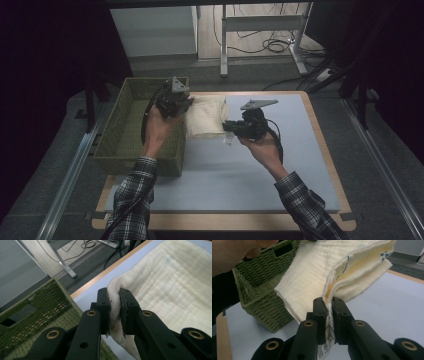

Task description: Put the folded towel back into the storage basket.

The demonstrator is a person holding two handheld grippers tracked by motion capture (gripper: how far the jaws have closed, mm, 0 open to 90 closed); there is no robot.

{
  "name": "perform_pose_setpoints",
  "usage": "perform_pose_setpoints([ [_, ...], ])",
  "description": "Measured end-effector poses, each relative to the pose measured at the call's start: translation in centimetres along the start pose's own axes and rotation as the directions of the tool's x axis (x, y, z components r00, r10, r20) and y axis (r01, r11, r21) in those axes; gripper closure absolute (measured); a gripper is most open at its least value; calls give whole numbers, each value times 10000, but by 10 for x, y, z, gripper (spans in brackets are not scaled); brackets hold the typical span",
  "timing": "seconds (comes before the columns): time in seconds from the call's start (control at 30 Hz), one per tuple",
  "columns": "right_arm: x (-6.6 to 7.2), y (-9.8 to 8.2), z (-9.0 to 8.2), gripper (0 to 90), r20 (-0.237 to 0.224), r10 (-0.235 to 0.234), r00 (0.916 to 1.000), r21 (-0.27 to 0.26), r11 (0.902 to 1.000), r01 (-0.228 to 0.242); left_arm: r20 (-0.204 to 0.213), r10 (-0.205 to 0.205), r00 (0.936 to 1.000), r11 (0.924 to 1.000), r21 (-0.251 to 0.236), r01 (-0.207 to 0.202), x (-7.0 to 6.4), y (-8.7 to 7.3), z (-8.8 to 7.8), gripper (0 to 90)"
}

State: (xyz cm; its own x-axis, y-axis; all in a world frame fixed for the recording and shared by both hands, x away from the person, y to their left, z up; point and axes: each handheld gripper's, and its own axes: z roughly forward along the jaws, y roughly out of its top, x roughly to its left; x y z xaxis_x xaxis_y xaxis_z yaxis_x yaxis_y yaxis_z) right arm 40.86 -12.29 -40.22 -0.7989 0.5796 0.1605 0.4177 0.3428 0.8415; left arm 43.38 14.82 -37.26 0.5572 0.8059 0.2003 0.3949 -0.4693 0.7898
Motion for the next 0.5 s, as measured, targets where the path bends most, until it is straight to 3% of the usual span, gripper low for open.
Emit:
perform_pose_setpoints([
  [0.5,20,29,43,817,-321,-64,9995,-131,9999,60,-850,-129,9963,9996,244,150,38,-11,-21,794],
])
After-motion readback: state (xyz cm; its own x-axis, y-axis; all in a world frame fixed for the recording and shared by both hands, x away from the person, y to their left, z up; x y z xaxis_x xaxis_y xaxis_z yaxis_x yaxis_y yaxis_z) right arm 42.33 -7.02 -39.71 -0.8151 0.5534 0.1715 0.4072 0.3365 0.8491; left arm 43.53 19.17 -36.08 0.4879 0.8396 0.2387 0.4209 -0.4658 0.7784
